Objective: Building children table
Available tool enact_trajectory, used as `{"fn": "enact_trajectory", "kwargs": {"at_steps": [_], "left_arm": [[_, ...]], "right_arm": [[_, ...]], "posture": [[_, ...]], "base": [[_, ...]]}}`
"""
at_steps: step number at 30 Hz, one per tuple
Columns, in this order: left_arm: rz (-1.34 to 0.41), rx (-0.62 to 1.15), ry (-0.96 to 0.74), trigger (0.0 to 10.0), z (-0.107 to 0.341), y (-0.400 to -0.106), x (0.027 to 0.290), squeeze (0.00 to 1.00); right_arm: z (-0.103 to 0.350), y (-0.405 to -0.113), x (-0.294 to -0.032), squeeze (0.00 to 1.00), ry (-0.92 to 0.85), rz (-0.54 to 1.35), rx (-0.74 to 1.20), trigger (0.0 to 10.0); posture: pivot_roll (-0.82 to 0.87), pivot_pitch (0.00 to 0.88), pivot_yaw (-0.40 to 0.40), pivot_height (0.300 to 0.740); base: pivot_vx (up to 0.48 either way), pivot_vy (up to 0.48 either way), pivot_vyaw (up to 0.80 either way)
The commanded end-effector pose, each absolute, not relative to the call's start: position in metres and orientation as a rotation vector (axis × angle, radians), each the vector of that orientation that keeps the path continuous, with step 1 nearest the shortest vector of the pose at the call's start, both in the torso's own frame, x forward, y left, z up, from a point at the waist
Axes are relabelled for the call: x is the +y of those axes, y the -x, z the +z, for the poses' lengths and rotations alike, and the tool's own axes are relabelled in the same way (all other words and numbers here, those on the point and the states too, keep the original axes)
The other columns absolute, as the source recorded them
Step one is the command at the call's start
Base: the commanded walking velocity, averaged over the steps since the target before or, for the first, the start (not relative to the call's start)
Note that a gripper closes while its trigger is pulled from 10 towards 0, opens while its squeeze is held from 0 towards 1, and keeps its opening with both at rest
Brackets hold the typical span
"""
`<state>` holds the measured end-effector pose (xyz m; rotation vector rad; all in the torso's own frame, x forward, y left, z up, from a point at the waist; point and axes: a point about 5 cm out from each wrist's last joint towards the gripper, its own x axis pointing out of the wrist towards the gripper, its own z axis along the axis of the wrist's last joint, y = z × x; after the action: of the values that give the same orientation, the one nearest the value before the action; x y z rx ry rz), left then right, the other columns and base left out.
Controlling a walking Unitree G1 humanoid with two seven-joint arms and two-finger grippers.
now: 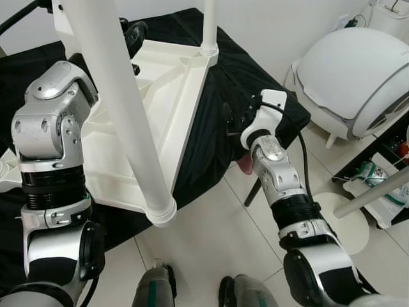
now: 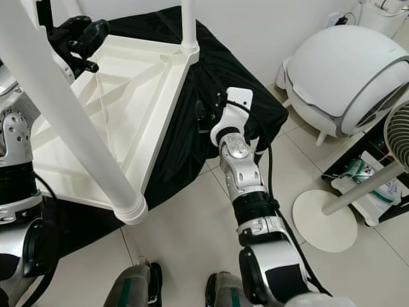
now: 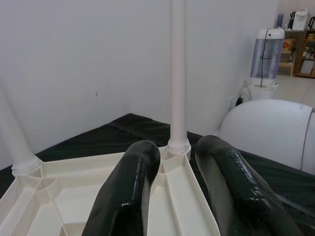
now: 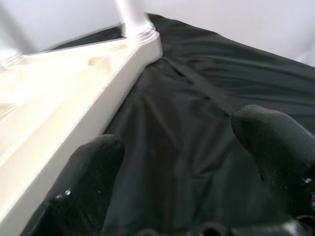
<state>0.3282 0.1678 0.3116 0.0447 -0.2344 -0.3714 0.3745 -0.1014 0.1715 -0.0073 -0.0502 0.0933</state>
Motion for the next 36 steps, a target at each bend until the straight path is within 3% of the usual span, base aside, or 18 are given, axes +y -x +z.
{"fn": "enact_trajectory", "kwargs": {"at_steps": [1, 11, 12, 17, 25, 32, 33, 36], "left_arm": [[-0.359, -0.238, -0.060, 10.0, 0.316, -0.326, 0.170, 0.00], [-0.185, 0.009, -0.286, 10.0, 0.263, -0.338, 0.211, 0.00], [-0.114, 0.102, -0.345, 10.0, 0.242, -0.341, 0.224, 0.00], [-0.064, 0.155, -0.328, 10.0, 0.213, -0.346, 0.234, 0.00], [-0.080, 0.120, -0.210, 10.0, 0.198, -0.356, 0.233, 0.00], [-0.068, 0.155, -0.288, 10.0, 0.187, -0.367, 0.236, 0.00], [-0.078, 0.147, -0.290, 10.0, 0.192, -0.370, 0.235, 0.00], [-0.081, 0.123, -0.291, 10.0, 0.206, -0.373, 0.234, 0.00]], "right_arm": [[0.173, -0.377, -0.098, 0.00, 0.016, 0.083, -0.052, 10.0], [0.182, -0.395, -0.091, 0.00, 0.005, 0.055, -0.015, 10.0], [0.187, -0.399, -0.088, 0.00, 0.000, 0.066, -0.017, 10.0], [0.193, -0.404, -0.088, 0.00, 0.002, 0.098, -0.023, 10.0], [0.197, -0.409, -0.095, 0.00, 0.009, 0.141, -0.012, 10.0], [0.200, -0.412, -0.102, 0.00, 0.032, 0.118, -0.013, 10.0], [0.203, -0.414, -0.105, 0.00, 0.030, 0.112, -0.013, 10.0], [0.211, -0.417, -0.108, 0.00, 0.033, 0.123, -0.019, 10.0]], "posture": [[0.08, 0.057, 0.011, 0.740], [0.08, 0.087, 0.008, 0.740], [0.09, 0.097, 0.007, 0.740], [0.10, 0.128, -0.004, 0.740], [0.08, 0.194, -0.019, 0.740], [0.07, 0.212, -0.020, 0.740], [0.05, 0.292, -0.009, 0.740], [0.06, 0.328, -0.009, 0.740]], "base": [[0.000, 0.000, 0.00], [0.000, 0.000, 0.00], [0.000, 0.000, 0.00], [0.000, 0.000, 0.00], [0.000, 0.000, 0.00], [0.000, 0.000, 0.00], [0.000, 0.000, 0.00], [0.000, 0.000, 0.00]]}}
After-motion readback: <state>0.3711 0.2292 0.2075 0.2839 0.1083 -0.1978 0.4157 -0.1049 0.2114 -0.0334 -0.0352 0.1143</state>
